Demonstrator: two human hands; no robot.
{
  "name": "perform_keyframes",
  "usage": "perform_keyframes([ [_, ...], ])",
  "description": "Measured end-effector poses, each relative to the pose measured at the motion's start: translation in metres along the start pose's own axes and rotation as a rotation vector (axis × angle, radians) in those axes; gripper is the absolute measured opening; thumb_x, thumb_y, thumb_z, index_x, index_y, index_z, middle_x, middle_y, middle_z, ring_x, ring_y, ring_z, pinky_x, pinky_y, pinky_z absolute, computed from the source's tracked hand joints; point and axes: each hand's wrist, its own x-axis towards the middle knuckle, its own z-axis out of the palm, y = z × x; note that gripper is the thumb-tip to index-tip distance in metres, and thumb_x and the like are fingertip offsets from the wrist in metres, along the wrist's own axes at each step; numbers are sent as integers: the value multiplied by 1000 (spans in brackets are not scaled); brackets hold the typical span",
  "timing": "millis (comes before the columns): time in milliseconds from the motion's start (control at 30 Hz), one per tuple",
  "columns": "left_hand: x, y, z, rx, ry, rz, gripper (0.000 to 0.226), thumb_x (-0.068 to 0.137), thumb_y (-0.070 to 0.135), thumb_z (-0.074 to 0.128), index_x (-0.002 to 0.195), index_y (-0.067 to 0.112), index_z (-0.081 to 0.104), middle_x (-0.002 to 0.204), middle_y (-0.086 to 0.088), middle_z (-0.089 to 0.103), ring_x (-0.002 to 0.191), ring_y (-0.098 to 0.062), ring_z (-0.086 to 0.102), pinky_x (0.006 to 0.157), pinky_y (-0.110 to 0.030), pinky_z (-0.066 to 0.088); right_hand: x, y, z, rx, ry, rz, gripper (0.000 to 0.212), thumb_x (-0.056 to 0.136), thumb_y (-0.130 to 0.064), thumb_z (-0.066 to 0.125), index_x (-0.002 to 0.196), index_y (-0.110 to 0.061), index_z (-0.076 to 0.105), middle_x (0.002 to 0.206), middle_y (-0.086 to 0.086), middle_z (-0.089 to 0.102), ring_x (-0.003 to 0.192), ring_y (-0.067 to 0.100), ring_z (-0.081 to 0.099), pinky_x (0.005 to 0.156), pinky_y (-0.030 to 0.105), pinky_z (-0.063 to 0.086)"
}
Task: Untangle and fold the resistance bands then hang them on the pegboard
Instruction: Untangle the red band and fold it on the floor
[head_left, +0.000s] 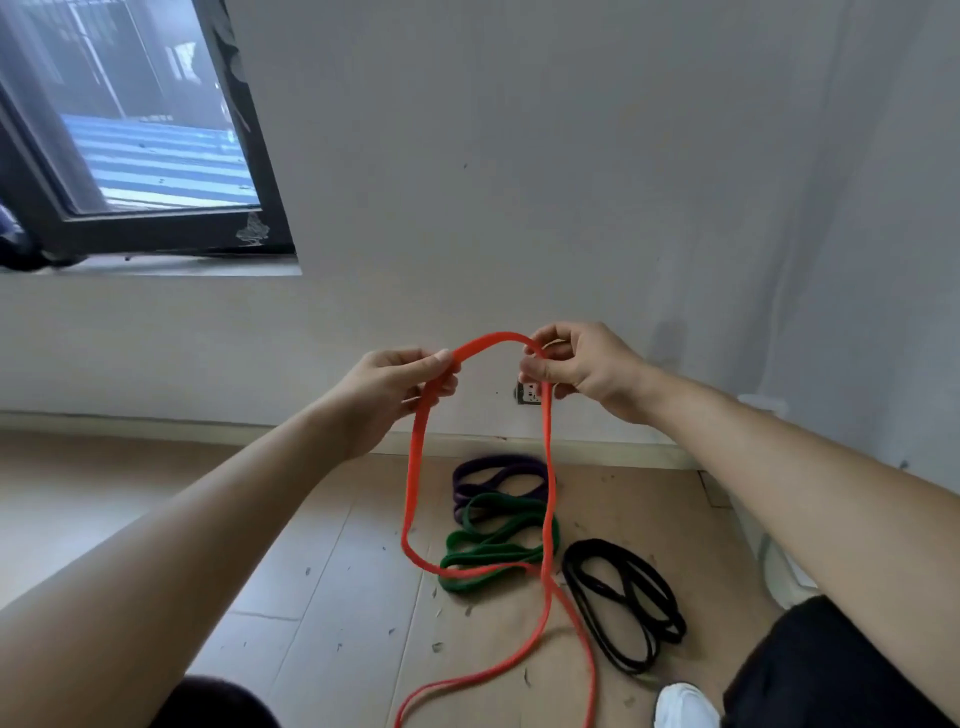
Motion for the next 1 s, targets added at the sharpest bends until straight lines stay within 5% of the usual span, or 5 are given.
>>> perform_keyframes([
  [200, 3, 1, -3, -66, -1, 0, 28, 98, 31, 60, 104, 6, 70, 88, -3, 69, 95, -23, 66, 101, -41, 50, -2, -3, 3, 16, -1, -23, 27, 86, -16, 77, 104, 2, 67, 91, 14, 76, 83, 29, 73, 81, 43, 61],
  [533, -1, 6, -13, -84, -36, 53, 36, 84, 31, 73, 106, 4, 67, 80, -2, 62, 80, -19, 60, 88, -34, 51, -11, -10, -5, 46, -49, -34, 20, 87, -22, 74, 96, -4, 75, 83, 8, 75, 78, 19, 70, 65, 22, 55],
  [767, -6, 7, -7, 158, 12, 212, 34, 80, 29, 76, 107, 10, 75, 99, -4, 76, 96, -15, 71, 88, -25, 56, -16, -10, 9, -23, -152, 24, 42, 86, -40, 67, 107, -4, 74, 103, 14, 76, 100, 30, 70, 95, 43, 52],
  [900, -7, 15, -2, 138, 93, 241, 35, 77, 35, 76, 105, 14, 77, 87, -1, 72, 77, -9, 64, 71, -21, 51, -17, -9, 26, -37, -207, 66, 40, 86, -45, 66, 111, -15, 76, 112, -1, 76, 114, 21, 67, 103, 46, 49],
  [1000, -9, 17, 2, 22, 39, 216, 42, 78, 32, 75, 111, 6, 74, 91, -9, 70, 79, -16, 65, 73, -28, 53, -16, -7, 35, 58, -254, 68, 35, 90, -32, 69, 117, -11, 72, 115, 7, 75, 113, 27, 68, 101, 46, 52],
])
